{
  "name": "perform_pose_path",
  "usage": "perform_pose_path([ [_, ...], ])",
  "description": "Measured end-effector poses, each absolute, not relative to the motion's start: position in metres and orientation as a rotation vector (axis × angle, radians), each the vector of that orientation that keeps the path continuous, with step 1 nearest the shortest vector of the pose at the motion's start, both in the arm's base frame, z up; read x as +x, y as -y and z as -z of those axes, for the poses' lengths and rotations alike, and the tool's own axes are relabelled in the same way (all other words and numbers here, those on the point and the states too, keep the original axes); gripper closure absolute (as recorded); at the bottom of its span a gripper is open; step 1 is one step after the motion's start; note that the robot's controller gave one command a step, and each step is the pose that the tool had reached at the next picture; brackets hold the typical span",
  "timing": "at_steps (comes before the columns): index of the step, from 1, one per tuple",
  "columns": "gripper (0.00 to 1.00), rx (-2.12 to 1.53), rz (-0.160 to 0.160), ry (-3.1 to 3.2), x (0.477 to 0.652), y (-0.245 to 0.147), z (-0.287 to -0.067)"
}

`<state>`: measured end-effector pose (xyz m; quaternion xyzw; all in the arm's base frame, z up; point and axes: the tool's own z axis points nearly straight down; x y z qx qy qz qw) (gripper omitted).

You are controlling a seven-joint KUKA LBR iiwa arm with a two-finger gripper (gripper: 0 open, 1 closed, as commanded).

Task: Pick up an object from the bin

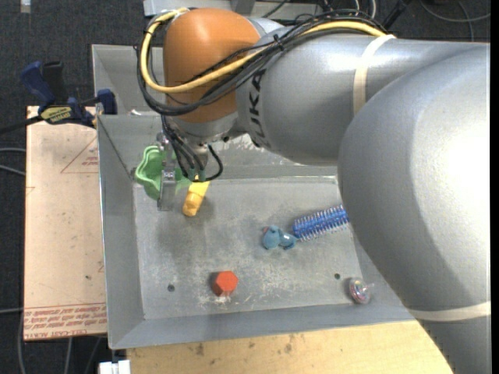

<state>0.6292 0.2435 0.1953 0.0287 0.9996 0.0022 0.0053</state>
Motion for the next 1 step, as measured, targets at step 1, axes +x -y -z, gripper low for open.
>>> perform_pose_path([
  [1,1.0,-0.041,-0.006,-3.129,0.6421,-0.2328,-0.3496],
])
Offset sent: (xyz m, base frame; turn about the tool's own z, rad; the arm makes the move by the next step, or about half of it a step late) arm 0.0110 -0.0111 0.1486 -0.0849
